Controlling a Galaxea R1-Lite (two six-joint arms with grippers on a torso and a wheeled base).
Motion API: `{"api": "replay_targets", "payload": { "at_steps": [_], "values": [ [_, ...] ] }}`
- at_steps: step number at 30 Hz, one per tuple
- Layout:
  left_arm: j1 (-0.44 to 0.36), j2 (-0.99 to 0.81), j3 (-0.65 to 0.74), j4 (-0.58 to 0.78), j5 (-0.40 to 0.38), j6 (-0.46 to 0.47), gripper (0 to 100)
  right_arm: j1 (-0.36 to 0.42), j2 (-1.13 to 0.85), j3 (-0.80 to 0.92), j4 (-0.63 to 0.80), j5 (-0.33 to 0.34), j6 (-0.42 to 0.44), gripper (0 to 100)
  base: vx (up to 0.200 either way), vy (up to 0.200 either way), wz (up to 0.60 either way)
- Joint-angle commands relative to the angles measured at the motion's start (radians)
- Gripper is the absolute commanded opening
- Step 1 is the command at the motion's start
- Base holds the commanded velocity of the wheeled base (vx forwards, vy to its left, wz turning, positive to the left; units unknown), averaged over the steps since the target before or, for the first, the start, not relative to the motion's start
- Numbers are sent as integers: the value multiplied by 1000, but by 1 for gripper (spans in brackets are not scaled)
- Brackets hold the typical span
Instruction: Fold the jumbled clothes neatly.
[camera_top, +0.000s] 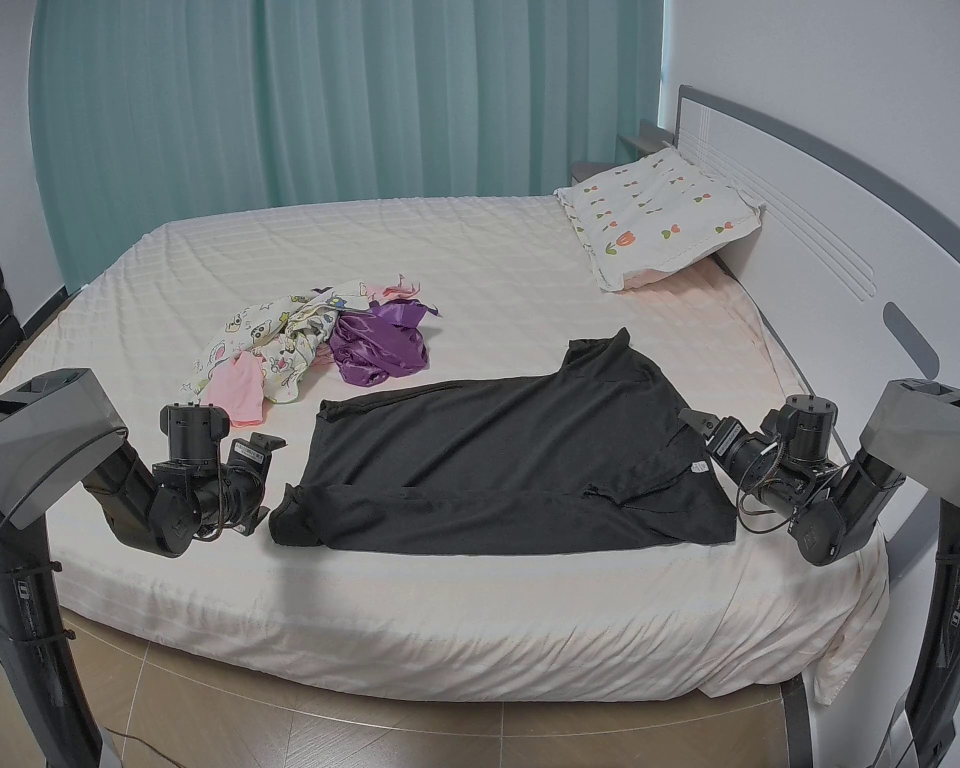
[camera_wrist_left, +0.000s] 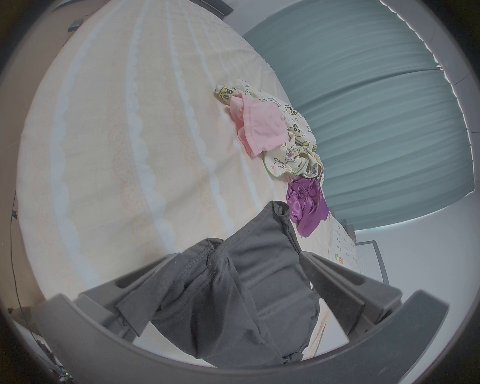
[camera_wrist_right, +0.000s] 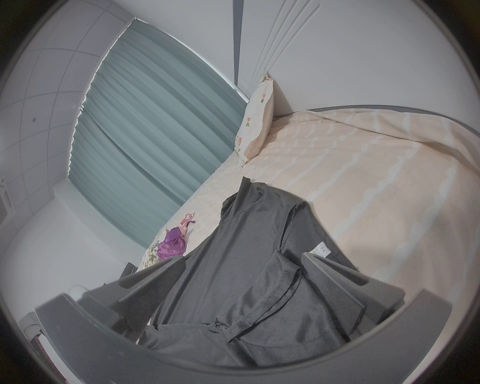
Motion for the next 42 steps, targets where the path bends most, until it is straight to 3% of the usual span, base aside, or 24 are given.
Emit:
{"api": "replay_targets", "payload": {
  "at_steps": [1,6,12,18,29,42],
  "values": [
    [19,-31,18,0,-9,8,100,-16,-75,74,0,1,25,100,0,0,0],
    [36,-141,107,0,-75,59,100,-7,-176,212,-5,1,35,100,0,0,0],
    [40,-291,316,-10,-110,113,100,-1,-357,450,-5,5,163,100,0,0,0],
    [43,-313,423,-47,-193,102,100,1,-327,493,-6,16,261,100,0,0,0],
    [42,-307,439,-55,-222,102,100,60,-321,511,-6,11,262,100,182,0,0],
    [42,-314,442,-50,-244,111,100,63,-325,522,-6,2,253,100,169,0,0]
  ]
}}
